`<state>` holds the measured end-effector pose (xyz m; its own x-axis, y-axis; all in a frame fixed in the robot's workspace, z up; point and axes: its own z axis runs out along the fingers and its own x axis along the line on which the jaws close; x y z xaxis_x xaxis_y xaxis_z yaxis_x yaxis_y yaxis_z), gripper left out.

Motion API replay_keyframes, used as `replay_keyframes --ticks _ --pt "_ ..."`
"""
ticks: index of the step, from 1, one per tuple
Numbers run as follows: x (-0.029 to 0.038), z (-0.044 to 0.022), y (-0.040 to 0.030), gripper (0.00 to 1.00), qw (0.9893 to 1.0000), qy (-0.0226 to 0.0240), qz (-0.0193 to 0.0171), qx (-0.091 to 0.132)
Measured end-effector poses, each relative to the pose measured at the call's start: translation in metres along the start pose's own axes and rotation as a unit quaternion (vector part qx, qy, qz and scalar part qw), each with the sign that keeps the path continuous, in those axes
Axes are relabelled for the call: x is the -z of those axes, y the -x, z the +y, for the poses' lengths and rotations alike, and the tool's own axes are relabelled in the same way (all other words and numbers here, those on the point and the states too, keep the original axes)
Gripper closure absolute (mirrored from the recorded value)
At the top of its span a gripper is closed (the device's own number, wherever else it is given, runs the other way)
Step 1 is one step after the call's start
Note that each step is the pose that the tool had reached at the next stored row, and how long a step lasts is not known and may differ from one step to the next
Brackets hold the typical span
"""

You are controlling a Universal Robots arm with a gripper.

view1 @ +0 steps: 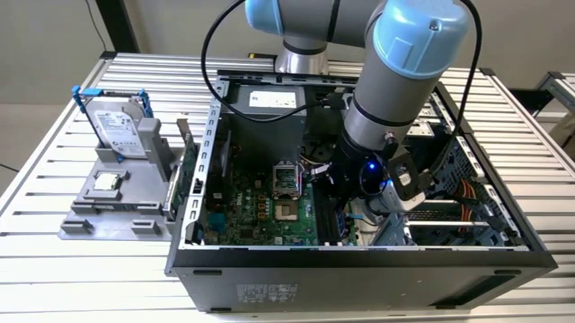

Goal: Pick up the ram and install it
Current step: 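Insert the ram into the slot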

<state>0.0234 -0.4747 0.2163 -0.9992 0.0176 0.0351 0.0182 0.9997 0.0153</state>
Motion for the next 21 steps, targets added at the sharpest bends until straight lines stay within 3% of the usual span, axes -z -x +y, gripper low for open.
replay_keyframes --ticks 14,21 --pt "0.0013 0.0006 -0.0002 1.0 1.0 -0.0001 -0.0004 0.0" --pt "0.0014 0.0011 -0.0017 1.0 1.0 0.0 -0.0032 -0.004"
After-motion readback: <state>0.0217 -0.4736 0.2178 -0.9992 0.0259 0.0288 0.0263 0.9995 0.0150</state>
